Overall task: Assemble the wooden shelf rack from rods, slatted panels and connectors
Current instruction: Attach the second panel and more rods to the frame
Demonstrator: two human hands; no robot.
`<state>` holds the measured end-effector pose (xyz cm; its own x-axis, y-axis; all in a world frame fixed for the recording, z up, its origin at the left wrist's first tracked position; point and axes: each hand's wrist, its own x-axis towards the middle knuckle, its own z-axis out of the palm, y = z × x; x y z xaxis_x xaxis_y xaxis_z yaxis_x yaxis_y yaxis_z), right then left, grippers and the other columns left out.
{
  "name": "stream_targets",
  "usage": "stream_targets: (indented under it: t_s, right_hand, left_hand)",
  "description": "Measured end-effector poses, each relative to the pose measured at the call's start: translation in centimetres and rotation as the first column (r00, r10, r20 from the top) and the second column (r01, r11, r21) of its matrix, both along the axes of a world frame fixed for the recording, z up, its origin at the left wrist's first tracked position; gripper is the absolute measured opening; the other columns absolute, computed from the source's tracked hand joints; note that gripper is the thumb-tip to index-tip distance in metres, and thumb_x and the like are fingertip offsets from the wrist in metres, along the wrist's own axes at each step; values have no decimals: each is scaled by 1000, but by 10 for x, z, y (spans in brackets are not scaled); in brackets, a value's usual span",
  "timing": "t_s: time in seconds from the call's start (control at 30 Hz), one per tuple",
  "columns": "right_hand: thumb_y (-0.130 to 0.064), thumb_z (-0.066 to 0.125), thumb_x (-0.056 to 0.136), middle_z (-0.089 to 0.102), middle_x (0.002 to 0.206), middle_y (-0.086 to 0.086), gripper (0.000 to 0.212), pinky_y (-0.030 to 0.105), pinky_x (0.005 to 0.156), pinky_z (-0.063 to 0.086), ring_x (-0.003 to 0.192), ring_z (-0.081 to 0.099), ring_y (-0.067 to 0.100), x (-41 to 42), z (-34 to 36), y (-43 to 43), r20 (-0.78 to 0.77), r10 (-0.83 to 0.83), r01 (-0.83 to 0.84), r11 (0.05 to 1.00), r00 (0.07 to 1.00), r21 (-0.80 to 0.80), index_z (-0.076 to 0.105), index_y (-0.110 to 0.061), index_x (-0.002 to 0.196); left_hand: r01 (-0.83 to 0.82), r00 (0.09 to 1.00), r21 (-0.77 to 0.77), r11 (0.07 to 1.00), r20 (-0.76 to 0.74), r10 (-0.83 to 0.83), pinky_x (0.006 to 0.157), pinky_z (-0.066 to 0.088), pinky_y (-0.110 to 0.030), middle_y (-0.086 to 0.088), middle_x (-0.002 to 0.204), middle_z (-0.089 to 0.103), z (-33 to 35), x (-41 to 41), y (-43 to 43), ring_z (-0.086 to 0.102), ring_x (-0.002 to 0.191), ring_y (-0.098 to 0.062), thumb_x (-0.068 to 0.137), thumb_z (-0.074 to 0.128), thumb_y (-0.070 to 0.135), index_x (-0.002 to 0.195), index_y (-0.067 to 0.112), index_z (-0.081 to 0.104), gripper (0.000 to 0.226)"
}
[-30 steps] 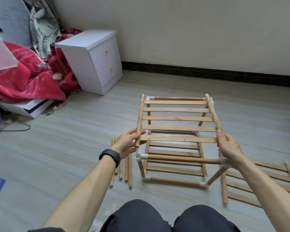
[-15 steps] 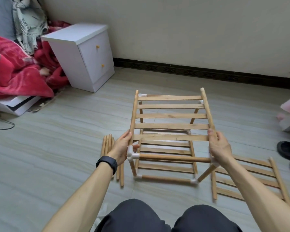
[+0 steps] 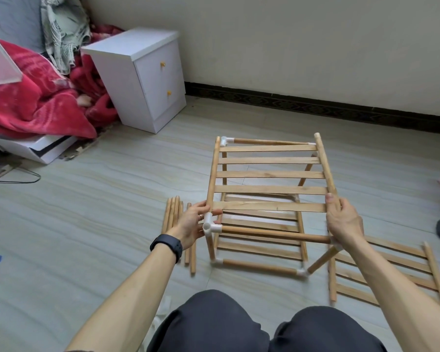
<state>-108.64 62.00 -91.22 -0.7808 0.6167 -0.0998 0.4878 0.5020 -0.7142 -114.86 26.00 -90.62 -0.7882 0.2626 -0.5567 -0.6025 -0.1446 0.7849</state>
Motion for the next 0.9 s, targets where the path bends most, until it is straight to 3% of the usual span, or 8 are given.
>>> stream_targets:
  t_s: [0.13,0.37,0.47,0.7,0.8,0.9]
  right_hand:
    - [-67,28,102,61,83,9,57,40,69,42,77,56,31,0,-3,-1,40,-11,8,998,999,64,56,-18,101]
    - [-64,24,103,57,82,10,57,40,67,35,75,49,32,-3,-5,-2,90,-23,9,988,996,157,53,-15,101]
    - [-64,23,103,55,82,10,58,39,67,36,77,50,33,-4,-7,-3,107,-29,8,981,994,192,52,-13,102]
    - [-66,21,102,56,76,10,59,37,58,39,67,52,28,-4,-12,-6,79,-72,54,977,994,206,50,-15,98]
    - [-68,20,101,57,73,11,58,37,57,40,64,54,30,0,-14,-9,21,-96,90,976,995,200,46,-17,93]
    - [-67,20,101,56,71,10,58,32,51,34,59,51,26,3,-14,-9,-26,-131,134,976,991,173,45,-16,94]
  left_hand:
    - [-41,999,6,999,30,40,63,55,-32,-6,107,77,-2,-4,0,67,66,-18,105,46,18,117,18,57,16]
    - [-35,999,-28,999,2,35,65,56,-32,-1,111,76,-8,-8,-1,72,87,-18,106,47,25,111,23,59,13]
    - [-32,999,-53,998,-7,32,64,57,-30,1,115,75,-10,-13,-1,72,85,-15,106,48,28,111,19,66,21]
    - [-55,998,-78,995,-44,51,70,58,-36,3,108,77,-8,-27,6,74,84,-17,107,47,30,132,19,54,29]
    - [-93,995,-36,995,-46,91,73,56,-38,3,105,77,-2,-35,14,72,86,-20,107,47,30,138,18,52,34]
    - [-120,992,28,992,-21,121,67,50,-34,1,105,75,3,-40,20,69,83,-21,107,48,29,137,19,53,33]
